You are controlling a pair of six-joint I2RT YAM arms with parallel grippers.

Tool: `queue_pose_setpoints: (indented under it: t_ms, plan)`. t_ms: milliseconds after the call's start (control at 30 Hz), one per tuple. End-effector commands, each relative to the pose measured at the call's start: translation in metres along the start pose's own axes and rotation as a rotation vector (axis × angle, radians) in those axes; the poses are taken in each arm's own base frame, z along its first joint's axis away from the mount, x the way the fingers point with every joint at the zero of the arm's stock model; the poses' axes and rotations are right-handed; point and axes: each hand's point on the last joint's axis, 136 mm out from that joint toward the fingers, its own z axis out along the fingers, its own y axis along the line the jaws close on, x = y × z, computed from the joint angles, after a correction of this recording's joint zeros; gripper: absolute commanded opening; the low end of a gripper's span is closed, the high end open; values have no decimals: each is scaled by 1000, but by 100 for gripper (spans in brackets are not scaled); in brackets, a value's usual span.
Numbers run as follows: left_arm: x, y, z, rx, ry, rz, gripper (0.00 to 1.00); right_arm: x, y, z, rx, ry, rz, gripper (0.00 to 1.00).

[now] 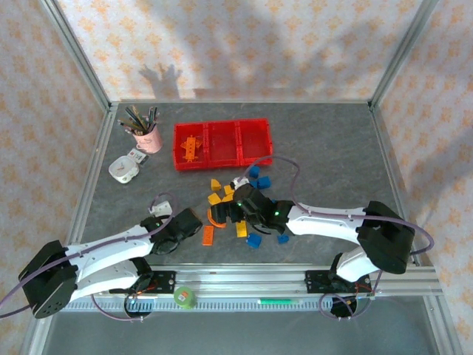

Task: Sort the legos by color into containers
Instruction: Pick up the lego from the bottom-left of the table.

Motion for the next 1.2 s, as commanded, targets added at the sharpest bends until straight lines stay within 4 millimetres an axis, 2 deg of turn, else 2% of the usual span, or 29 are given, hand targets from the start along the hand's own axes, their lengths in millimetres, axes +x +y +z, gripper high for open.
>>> queue_pose_setpoints:
  t_ms: [0,167,267,400,833,1167]
  plan:
    - [-9,-8,7,30,-43,-34,77,-6,-4,-1,27,-35,2,100]
    - [-17,-7,13,28,-51,-56,73,-7,-5,-2,36,-41,2,100]
    - [-23,-17,12,67,-65,-55,70,-7,-5,-2,37,-42,3,100]
    - [-19,-19,17,66,-42,-33,64,-9,-5,-2,43,-47,4,100]
    - [5,11,31,-32,27,43,49,-9,-4,3,36,-42,16,100]
    - [-6,0,25,-2,-5,56,33,-17,4,-2,-7,-60,55,100]
